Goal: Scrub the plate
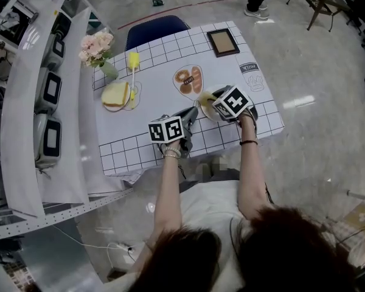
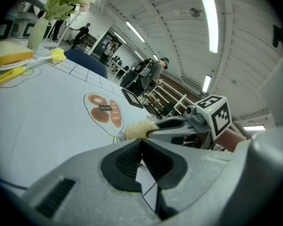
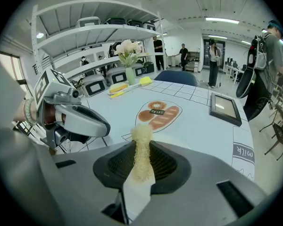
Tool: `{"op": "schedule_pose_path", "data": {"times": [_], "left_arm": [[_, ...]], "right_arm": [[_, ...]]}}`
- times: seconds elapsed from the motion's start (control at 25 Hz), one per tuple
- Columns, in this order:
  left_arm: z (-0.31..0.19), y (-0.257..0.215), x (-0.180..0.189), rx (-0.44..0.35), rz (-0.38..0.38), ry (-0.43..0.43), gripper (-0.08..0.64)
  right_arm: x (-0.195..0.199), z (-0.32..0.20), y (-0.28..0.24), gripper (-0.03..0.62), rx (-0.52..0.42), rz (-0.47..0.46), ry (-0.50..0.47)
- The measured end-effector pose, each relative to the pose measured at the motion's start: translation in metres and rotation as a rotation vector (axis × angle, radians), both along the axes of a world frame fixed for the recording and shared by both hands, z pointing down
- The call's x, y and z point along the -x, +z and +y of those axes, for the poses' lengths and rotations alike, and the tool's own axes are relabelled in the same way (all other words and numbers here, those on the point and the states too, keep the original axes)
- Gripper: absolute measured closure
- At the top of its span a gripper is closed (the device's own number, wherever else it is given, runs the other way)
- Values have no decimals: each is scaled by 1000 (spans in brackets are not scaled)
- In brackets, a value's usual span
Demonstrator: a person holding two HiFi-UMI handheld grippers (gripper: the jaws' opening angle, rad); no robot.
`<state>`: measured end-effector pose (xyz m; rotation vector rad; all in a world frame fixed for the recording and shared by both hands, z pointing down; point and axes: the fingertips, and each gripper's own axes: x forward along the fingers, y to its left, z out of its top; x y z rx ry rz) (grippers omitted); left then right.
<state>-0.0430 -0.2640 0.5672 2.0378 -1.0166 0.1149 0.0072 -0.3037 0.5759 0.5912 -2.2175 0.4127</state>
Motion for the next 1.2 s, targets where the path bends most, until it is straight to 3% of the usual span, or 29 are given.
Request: {"op": "schedule_pose_path", "data": {"times": [1.2], "left_arm": [[-19,1,-17,2,5,25,549]], "right_arm": [[-25,-33,-1,512,-51,-13,107]]}}
